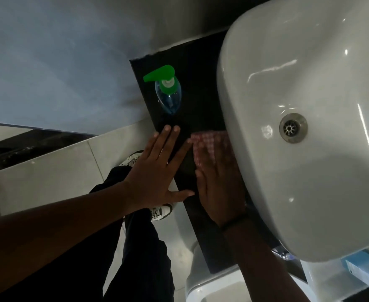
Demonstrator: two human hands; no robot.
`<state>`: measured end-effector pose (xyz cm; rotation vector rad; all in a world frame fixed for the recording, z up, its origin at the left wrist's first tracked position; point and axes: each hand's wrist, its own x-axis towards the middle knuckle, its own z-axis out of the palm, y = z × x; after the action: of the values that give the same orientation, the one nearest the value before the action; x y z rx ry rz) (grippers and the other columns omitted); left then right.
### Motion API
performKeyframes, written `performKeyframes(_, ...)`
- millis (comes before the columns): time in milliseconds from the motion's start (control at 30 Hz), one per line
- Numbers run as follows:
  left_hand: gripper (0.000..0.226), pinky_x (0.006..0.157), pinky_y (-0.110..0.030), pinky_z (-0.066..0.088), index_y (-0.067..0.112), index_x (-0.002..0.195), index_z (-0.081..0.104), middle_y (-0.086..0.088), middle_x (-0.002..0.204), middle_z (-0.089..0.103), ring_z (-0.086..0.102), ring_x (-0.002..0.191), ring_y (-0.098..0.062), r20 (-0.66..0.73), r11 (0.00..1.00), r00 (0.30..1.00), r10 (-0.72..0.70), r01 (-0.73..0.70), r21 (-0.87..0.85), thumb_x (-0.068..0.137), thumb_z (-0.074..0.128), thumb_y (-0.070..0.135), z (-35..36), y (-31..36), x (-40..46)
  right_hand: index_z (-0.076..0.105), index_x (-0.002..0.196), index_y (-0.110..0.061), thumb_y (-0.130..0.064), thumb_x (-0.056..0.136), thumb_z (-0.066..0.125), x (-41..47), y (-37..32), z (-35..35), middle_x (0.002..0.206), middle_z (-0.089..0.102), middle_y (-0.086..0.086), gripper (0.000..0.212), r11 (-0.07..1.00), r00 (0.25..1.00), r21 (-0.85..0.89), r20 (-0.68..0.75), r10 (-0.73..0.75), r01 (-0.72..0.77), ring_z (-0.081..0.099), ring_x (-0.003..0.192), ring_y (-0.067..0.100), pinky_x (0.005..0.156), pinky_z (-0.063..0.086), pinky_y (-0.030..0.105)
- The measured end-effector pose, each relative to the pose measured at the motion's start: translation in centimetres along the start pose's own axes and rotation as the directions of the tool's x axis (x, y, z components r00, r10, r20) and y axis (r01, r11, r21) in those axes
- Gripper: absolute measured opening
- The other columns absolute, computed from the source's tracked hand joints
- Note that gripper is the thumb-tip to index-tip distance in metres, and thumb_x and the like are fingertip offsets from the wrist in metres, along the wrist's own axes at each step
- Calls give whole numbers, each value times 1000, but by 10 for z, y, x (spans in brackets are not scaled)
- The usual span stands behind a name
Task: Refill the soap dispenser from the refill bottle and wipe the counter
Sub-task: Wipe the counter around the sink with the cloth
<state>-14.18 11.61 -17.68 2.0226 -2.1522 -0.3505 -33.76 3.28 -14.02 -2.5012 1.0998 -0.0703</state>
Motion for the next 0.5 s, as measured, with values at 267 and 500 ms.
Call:
performKeyframes(267,118,134,-62,0,25,174,16,-24,179,9,3,167,-46,-14,993,993,116,-116,0,85,43,97,3,-15,6,6,167,-33,-36,112,39,-12,3,11,175,13,14,64,996,995,11,-61,84,-83,12,163,30,131,2,28)
performKeyframes(500,128,135,-56,-1,13,173,19,-24,179,13,5,168,-42,-15,994,994,109,-109,4,82,41,101,0,-21,5,12,167,-26,-28,111,40,-8,-3,9,176,14,10,63,995,993,-37,-65,95,-97,11,164,27,133,8,34)
